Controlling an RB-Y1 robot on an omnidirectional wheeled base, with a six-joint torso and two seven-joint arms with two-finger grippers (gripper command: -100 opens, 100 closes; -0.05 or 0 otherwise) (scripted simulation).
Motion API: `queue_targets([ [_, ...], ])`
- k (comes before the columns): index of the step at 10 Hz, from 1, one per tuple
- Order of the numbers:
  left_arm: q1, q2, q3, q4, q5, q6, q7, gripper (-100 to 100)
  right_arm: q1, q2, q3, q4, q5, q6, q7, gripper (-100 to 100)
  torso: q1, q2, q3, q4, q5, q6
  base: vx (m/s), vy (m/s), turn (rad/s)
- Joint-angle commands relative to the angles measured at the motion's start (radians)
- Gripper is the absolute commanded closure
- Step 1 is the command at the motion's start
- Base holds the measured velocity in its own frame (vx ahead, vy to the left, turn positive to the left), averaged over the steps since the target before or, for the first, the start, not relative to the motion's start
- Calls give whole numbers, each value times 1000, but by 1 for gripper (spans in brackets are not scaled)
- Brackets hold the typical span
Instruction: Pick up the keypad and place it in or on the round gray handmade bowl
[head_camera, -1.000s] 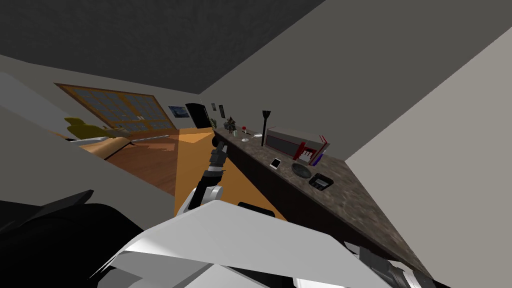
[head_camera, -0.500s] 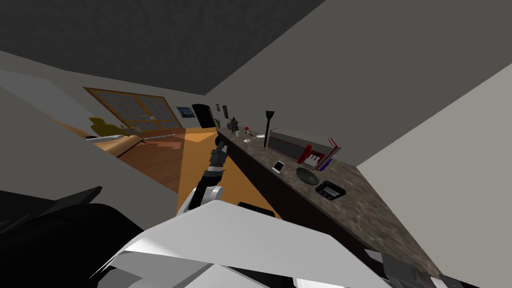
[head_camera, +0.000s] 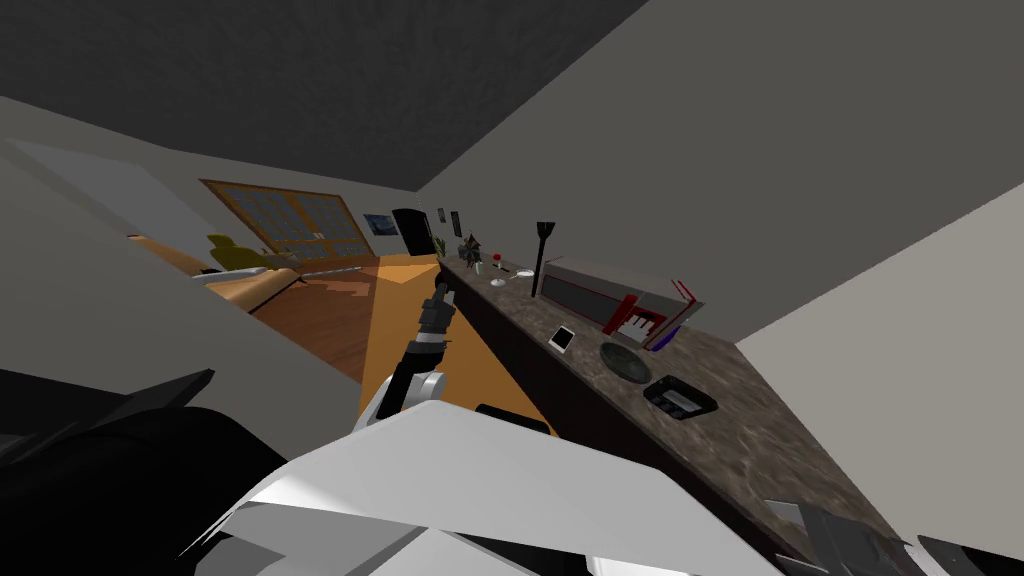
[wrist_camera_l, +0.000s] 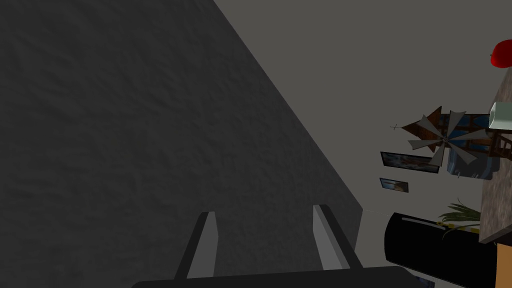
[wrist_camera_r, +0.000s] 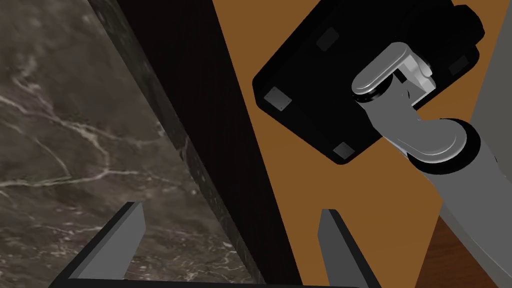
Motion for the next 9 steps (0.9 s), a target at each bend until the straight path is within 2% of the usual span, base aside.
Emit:
queue_targets([
  [1, 0, 0, 0, 0, 0, 0, 0, 0, 0, -39, 2, -6, 6, 4, -5, -100, 0, 0, 0, 0, 0, 0, 67, 4, 49],
  [3, 0, 0, 0, 0, 0, 0, 0, 0, -10, -84, 5, 7, 21, -7, -7, -100, 0, -1, -1, 0, 0, 0, 74, 15, 75],
  [7, 0, 0, 0, 0, 0, 0, 0, 0, -51, -215, 9, 33, 67, -49, -16, -100, 4, -2, -1, -1, 1, 0, 90, 52, 114],
  [8, 0, 0, 0, 0, 0, 0, 0, 0, -51, -216, 9, 33, 67, -49, -16, -100, 5, -3, -2, -1, 1, 0, 62, 44, 45],
  [9, 0, 0, 0, 0, 0, 0, 0, 0, -59, -237, 8, 33, 74, -58, -17, -100, 3, 0, 0, 0, 0, 1, 44, 49, 60],
])
